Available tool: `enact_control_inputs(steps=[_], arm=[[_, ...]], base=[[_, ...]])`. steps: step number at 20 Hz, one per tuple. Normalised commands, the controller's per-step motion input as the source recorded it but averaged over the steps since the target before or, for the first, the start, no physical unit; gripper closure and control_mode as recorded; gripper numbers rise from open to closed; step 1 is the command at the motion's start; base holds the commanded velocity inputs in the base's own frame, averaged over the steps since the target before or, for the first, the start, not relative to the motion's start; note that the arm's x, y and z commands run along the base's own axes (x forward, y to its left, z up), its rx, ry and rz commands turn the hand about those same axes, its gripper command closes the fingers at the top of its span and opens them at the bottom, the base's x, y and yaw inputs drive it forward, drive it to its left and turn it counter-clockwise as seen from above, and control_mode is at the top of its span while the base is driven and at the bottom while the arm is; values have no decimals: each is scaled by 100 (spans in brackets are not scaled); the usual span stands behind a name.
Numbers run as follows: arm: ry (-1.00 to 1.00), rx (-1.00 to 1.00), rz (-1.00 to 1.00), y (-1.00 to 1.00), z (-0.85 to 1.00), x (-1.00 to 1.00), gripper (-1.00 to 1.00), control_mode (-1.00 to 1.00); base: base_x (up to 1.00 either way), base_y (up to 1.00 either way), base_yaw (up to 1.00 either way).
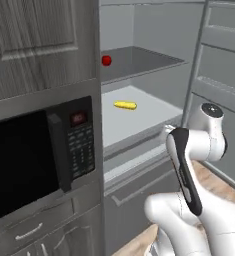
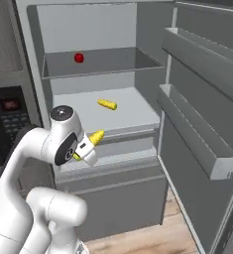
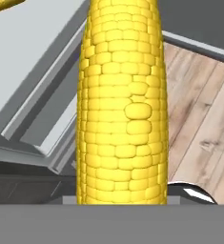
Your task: Place the corn in the correct fridge rack based on whether it is a fruit or vegetable. Finally, close the fridge door.
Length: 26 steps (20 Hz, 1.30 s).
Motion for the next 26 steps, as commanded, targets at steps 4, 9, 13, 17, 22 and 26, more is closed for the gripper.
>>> enact_control_inputs(steps=[4, 9, 13, 17, 22, 26], arm=[[0, 0, 0, 0, 0, 0, 100, 100], [0, 0, 9, 0, 0, 38, 100, -100], [1, 0, 45, 0, 7, 100, 100, -100], [17, -8, 55, 0, 25, 75, 100, -100], [14, -14, 68, 11, 5, 14, 100, -100], [-9, -15, 27, 51, -25, -13, 100, -100]], base=[[75, -86, 45], [36, -33, 18], [0, 0, 0], [0, 0, 0], [0, 0, 0], [0, 0, 0]])
